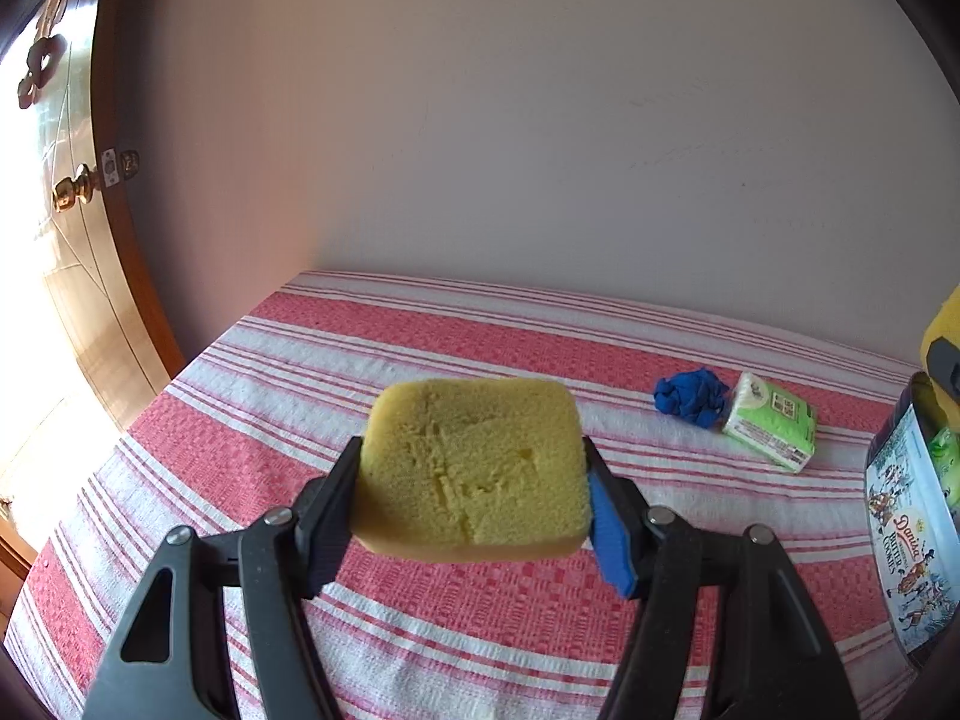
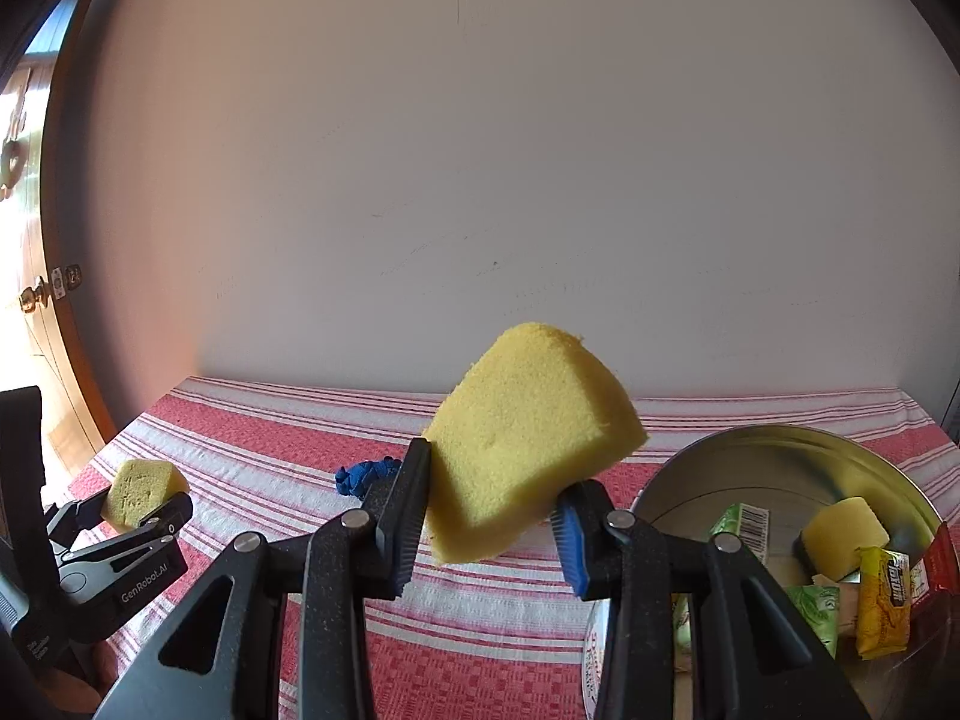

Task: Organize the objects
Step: 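Hold both yellow sponges over the silver tin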

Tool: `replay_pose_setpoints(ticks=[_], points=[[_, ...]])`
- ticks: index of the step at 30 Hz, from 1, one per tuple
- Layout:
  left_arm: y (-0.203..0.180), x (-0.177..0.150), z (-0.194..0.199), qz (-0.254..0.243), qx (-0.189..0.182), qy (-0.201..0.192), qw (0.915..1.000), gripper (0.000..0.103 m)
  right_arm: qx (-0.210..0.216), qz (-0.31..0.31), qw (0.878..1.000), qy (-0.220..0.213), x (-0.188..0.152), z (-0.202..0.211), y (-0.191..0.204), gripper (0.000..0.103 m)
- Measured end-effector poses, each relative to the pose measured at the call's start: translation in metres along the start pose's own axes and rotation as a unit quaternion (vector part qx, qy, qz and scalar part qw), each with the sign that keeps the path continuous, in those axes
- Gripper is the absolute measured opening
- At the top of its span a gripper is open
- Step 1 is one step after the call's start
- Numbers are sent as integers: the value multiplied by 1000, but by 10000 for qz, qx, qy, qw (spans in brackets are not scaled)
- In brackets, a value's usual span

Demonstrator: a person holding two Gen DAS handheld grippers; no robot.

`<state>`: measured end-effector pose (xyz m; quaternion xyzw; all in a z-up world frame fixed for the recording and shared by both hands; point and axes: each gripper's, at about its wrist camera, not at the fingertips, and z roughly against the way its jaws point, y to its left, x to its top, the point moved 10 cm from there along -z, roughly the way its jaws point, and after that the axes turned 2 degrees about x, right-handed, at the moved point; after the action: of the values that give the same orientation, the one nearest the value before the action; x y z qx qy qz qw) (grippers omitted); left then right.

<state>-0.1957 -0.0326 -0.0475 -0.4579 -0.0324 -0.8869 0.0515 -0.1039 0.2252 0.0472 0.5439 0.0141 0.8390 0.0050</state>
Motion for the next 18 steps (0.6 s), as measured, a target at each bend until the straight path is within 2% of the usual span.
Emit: replay_pose_setpoints(ticks=[6,12,18], points=[[-38,1,33,-126,-413,-321,9986,67,-71,-137,9998,-110,0,19,-24,40],[-81,-4,54,-291,-786,-395,9957,67,-152,-148,9996,-207,-3,29,-35,40],[-122,-5,76,-489,-1049,-524,9919,67,-372,-173,9983,-404,-1,49,-65,40]])
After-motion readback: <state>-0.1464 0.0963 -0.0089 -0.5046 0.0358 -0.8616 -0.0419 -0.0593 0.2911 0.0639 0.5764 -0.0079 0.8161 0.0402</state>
